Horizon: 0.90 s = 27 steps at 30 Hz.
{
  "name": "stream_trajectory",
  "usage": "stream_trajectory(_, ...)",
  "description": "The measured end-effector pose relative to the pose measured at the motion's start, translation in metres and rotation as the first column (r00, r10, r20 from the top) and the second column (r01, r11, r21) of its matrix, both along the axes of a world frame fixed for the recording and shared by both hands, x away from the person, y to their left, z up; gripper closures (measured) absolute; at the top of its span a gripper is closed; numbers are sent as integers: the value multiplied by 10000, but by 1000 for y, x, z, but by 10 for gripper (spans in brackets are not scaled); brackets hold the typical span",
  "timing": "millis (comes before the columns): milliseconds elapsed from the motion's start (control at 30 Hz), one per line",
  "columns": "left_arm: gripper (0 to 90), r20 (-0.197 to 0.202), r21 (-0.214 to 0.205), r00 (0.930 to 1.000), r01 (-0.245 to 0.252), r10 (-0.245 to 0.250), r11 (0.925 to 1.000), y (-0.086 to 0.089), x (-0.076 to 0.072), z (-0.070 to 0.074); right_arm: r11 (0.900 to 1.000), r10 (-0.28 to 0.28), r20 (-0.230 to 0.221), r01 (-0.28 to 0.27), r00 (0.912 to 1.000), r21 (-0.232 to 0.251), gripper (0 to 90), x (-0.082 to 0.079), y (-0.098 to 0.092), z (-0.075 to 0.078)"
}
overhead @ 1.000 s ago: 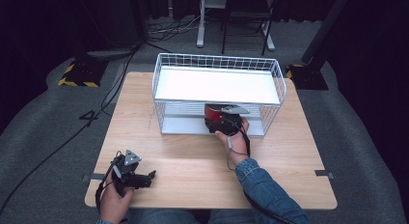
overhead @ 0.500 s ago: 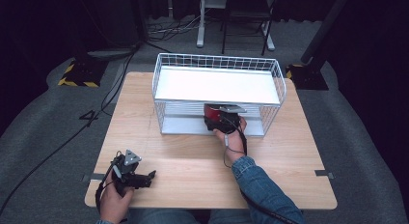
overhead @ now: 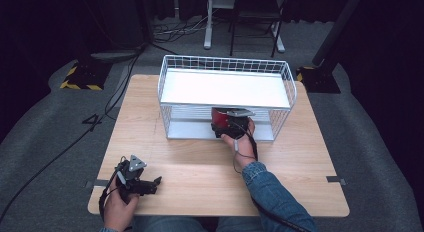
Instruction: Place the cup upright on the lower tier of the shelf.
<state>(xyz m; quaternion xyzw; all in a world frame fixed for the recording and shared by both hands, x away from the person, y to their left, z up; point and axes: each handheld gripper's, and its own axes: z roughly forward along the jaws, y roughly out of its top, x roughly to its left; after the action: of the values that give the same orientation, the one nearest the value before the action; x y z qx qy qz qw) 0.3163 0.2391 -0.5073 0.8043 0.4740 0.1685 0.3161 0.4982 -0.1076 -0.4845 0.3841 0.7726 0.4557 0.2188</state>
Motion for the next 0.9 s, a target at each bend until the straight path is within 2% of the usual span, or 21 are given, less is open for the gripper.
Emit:
stream_trajectory(67,1,-1,1,10000,0,0,10000,0,0,0,10000,-46,-15,46,10000,-15,18,0,-1,1)
stream_trajectory(167,1,0,1,10000,3,-3,10000,0,0,0,9997,-54,-26,53,10000,-231,12,-1,-3,2)
stream_trajectory(300,1,0,-1,10000,1,-1,10000,0,0,0,9998,-80,-133,78,9999,-161,13,-5,-7,3)
stream_trajectory(467,1,2,0,10000,2,-2,10000,0,0,0,9997,30,37,-29,10000,-262,13,-12,-15,7)
stream_trajectory(567,1,0,-3,10000,12,-12,10000,0,0,0,9993,84,42,-83,10000,-351,18,-17,-21,10)
stream_trajectory(667,1,9,-30,10000,45,-45,10000,0,1,0,9992,-54,-135,49,9999,-399,27,-25,-28,12)
stream_trajectory(900,2,-6,12,9999,121,-121,9999,0,4,0,9987,282,-180,-289,9994,-427,39,-44,-44,22)
